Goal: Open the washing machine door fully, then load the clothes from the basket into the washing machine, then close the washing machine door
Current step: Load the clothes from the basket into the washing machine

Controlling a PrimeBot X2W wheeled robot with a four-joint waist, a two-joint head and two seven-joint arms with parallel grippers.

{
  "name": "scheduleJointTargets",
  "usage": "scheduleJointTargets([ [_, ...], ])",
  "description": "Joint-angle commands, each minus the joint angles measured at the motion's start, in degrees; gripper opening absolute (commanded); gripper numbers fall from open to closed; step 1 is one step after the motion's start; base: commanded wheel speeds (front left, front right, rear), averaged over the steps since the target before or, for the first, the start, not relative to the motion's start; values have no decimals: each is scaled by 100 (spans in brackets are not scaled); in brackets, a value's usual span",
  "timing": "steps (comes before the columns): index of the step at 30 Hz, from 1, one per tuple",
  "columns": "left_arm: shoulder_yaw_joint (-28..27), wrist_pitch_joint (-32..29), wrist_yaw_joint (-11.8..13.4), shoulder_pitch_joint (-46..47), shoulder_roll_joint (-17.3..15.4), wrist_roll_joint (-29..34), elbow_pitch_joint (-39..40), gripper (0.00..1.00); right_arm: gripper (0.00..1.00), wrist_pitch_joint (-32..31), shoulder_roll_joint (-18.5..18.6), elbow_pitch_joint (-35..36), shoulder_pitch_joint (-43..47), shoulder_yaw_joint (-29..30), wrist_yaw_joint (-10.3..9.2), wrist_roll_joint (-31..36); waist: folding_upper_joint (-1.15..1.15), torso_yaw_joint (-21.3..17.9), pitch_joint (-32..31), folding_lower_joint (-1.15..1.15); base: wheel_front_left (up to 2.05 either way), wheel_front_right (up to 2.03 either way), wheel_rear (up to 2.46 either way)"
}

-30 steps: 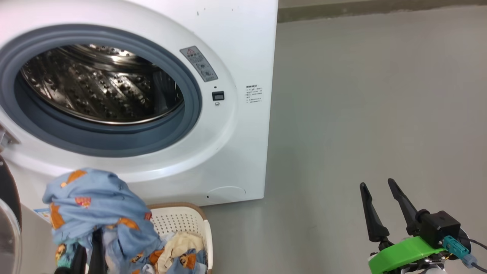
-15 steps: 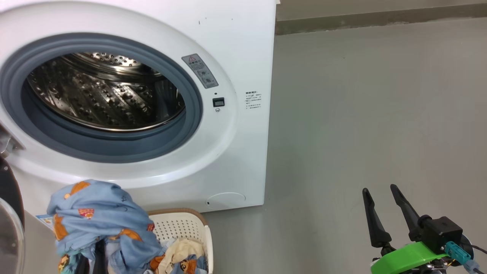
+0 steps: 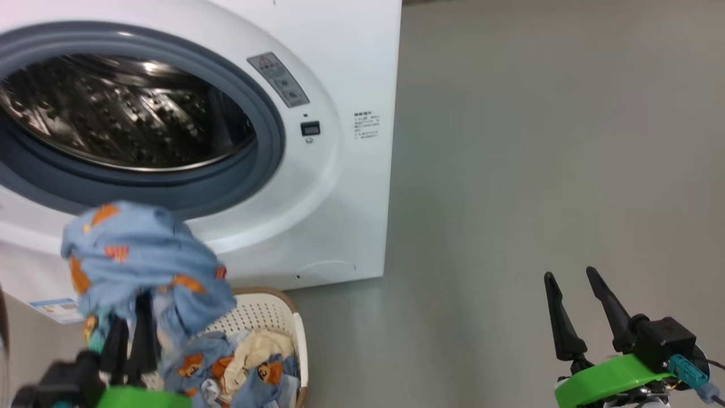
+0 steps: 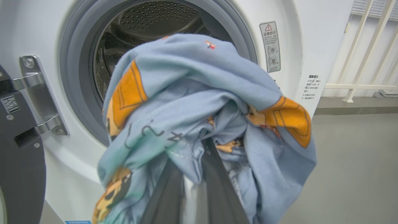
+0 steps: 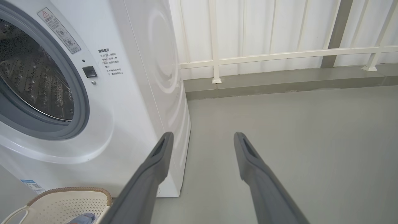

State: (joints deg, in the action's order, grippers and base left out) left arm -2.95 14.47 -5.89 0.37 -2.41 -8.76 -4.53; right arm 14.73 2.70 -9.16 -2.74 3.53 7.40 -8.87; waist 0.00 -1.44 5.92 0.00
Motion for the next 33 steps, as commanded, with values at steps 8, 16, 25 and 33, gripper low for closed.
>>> scheduleJointTargets([
  [8,-331,52,-105,1405,-176,-71,-376,0,100,27,18,233,-482,-224,9,-106,0,-241,831,0,0,0,0],
  [16,-517,52,-141,2665,-652,-111,-1059,0,100,27,18,327,-869,-340,9,-243,0,-436,1707,0,0,0,0],
  [25,-464,52,-152,3842,-1106,-169,-1860,0,100,27,18,390,-1195,-445,9,-400,0,-584,2461,0,0,0,0],
  [33,-169,-503,-157,5137,-1584,-505,-2847,0,100,27,18,431,-1433,-543,9,-495,0,-699,3002,0,0,0,0],
])
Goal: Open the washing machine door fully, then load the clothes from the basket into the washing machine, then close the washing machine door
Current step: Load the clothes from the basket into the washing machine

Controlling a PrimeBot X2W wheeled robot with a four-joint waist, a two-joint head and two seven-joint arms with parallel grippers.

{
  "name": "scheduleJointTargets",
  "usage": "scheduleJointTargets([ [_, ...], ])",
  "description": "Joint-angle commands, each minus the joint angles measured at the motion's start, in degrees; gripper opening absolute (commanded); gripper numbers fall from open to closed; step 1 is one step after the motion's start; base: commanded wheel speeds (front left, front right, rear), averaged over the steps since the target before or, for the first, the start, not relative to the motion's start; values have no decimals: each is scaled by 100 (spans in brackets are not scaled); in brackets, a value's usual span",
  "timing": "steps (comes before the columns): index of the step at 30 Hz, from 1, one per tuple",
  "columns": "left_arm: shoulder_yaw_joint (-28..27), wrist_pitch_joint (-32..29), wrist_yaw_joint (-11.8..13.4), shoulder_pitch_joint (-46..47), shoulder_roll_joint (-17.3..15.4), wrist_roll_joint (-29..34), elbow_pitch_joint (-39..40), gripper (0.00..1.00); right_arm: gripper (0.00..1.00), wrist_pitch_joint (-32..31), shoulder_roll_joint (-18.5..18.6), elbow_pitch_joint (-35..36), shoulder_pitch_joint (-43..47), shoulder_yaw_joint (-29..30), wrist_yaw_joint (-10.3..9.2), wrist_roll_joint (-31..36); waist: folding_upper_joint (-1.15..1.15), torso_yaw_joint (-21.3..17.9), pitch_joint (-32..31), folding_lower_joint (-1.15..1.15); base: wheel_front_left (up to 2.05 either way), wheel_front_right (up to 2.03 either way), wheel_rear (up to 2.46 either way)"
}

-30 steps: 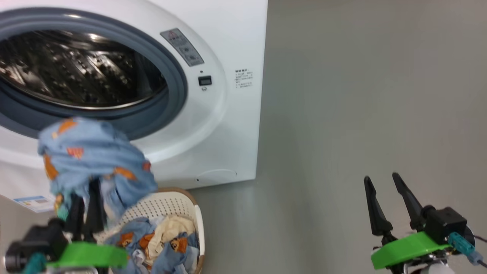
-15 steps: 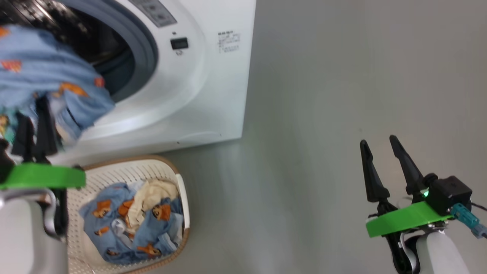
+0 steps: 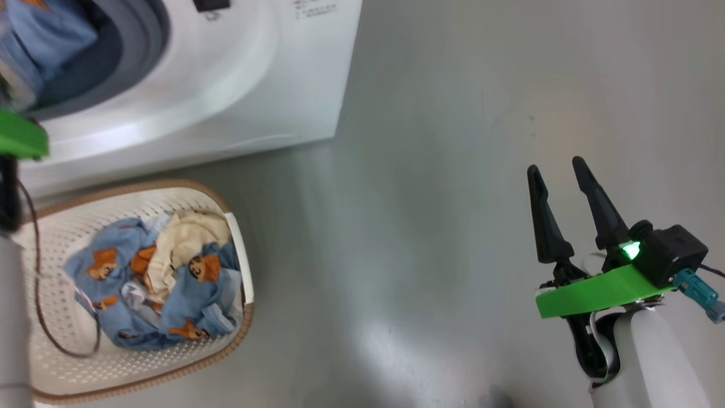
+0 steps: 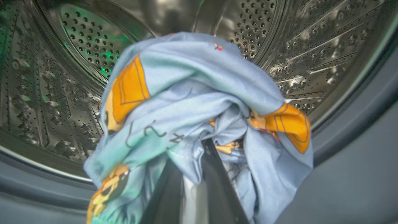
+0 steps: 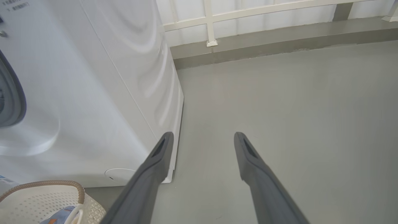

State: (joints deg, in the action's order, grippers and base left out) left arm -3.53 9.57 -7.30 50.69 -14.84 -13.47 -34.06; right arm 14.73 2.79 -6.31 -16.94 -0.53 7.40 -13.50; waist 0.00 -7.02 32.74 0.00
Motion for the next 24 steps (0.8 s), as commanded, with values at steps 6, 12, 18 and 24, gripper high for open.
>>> scheduleJointTargets([
  [6,152,-421,-18,892,-675,-310,-392,0,100,27,9,129,-86,-114,9,-91,0,-197,645,0,0,0,0],
  [12,351,-635,-18,1443,-781,-462,-804,0,100,27,9,65,-78,-160,9,-203,0,-217,865,0,0,0,0],
  [18,448,-3,59,1996,-1023,-235,-896,0,100,27,9,59,-130,-280,9,-281,0,-293,1080,0,0,0,0],
  [24,504,468,133,2308,-1102,-55,-877,0,100,27,9,42,-153,-342,9,-341,0,-361,1164,0,0,0,0],
])
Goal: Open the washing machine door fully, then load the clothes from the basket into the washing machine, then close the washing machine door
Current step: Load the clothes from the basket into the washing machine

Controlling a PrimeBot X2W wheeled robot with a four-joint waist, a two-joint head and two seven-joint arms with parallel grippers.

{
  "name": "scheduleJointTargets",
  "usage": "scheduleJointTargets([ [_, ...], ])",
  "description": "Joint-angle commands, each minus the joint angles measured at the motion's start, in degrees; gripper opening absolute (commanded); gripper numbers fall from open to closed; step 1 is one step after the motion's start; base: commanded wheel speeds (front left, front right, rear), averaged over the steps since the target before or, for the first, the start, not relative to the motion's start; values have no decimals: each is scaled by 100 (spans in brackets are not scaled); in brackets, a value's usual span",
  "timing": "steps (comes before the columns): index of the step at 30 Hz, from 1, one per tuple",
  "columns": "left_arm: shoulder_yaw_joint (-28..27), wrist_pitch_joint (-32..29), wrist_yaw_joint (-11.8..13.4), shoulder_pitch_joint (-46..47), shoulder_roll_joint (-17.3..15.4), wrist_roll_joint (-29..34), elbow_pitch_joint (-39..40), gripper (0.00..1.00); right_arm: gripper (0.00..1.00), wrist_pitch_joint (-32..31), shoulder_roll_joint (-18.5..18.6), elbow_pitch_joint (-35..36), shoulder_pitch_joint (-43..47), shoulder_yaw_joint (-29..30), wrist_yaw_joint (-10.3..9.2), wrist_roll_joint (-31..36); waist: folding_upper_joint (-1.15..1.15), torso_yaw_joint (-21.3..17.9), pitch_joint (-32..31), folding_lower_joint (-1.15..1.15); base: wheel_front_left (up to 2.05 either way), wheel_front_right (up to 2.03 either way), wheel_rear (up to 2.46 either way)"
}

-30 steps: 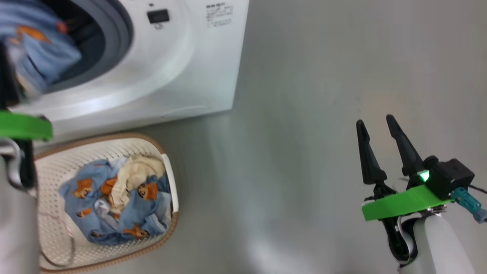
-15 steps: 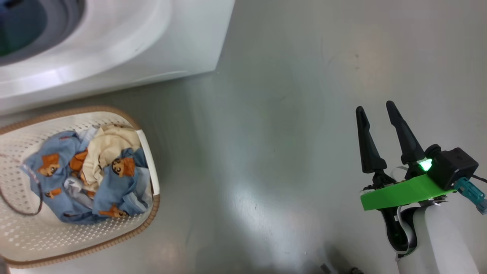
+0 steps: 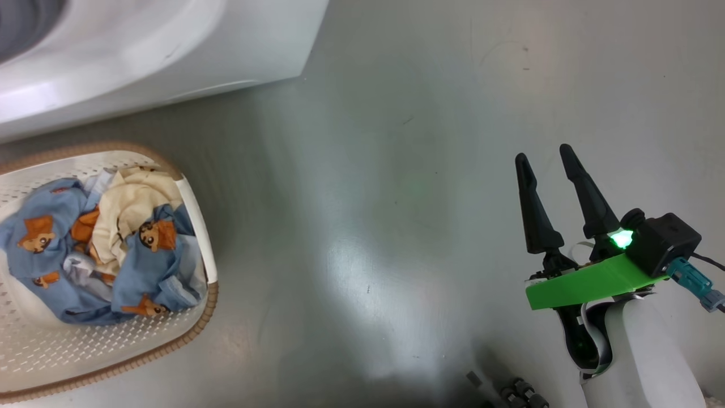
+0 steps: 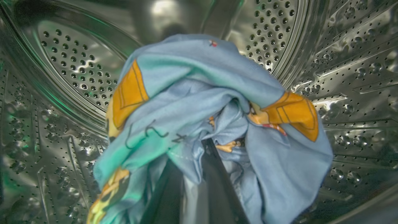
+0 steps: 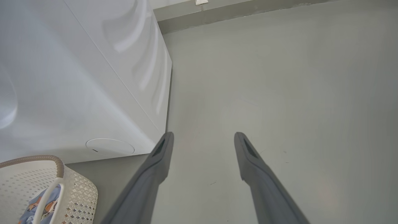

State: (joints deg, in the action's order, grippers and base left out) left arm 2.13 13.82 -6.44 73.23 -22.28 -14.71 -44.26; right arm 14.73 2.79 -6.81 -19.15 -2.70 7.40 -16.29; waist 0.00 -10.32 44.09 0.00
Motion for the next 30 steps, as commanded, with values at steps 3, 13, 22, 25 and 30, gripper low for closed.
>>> scheduleJointTargets([
  [3,-66,85,56,101,-355,75,68,0,100,27,9,75,45,-153,9,-86,0,-57,57,0,0,0,0],
  [13,50,-188,-25,242,-300,-114,-605,100,100,27,9,-50,-9,-215,9,-133,0,-40,23,0,0,0,0],
  [22,232,-410,-56,272,-211,-210,-1070,100,100,27,9,-135,-41,-230,9,-125,0,33,-184,0,0,0,0],
  [25,252,-436,-17,242,-205,-221,-1189,100,100,27,9,-176,-31,-225,9,-121,0,45,-299,0,0,0,0],
  [30,276,-360,6,122,-124,-273,-1256,100,100,27,9,-233,16,-196,9,-118,0,85,-509,0,0,0,0],
])
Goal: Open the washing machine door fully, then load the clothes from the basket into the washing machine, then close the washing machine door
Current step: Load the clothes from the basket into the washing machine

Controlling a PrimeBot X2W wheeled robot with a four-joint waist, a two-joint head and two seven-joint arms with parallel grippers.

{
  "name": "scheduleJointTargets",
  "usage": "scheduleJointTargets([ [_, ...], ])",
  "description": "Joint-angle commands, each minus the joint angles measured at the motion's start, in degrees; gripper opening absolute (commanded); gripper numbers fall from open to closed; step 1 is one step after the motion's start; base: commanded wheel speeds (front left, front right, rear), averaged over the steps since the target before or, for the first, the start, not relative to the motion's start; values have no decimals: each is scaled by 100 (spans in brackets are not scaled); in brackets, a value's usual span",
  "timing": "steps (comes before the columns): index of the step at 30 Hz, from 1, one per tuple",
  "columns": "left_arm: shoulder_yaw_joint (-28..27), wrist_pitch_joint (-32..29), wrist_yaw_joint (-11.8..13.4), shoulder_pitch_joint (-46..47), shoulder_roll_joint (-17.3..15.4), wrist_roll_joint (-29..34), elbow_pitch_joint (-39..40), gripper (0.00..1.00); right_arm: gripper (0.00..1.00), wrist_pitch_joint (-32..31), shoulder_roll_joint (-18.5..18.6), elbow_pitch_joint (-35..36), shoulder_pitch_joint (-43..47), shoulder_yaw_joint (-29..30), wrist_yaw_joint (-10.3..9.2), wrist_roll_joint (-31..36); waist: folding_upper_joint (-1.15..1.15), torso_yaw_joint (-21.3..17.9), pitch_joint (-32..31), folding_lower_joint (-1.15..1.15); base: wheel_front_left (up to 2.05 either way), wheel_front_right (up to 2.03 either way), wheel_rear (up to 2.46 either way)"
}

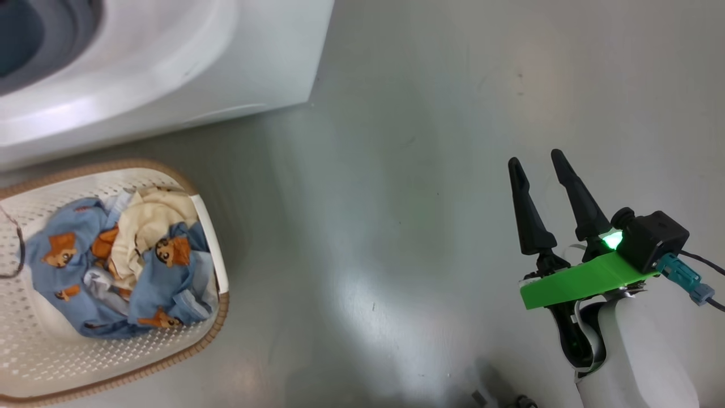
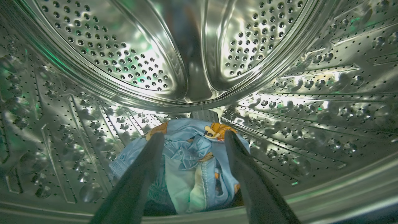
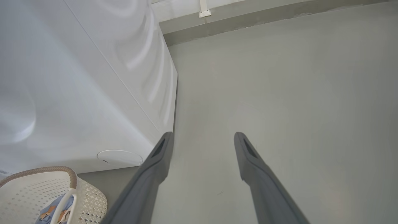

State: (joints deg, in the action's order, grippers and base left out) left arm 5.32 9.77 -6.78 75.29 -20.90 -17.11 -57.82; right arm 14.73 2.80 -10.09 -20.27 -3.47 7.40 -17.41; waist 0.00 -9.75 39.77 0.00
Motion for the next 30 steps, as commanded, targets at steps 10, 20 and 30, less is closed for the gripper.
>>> scheduleJointTargets([
  [10,-28,258,45,-659,-77,-190,100,100,100,27,8,-23,206,-71,9,33,0,161,-603,0,0,0,0],
  [20,-37,498,58,-1591,144,-269,648,100,100,27,8,-136,354,27,9,128,0,399,-1167,0,0,0,0],
  [30,-463,521,283,-3356,538,-159,2572,100,100,27,8,-212,602,120,9,273,0,631,-1822,0,0,0,0],
])
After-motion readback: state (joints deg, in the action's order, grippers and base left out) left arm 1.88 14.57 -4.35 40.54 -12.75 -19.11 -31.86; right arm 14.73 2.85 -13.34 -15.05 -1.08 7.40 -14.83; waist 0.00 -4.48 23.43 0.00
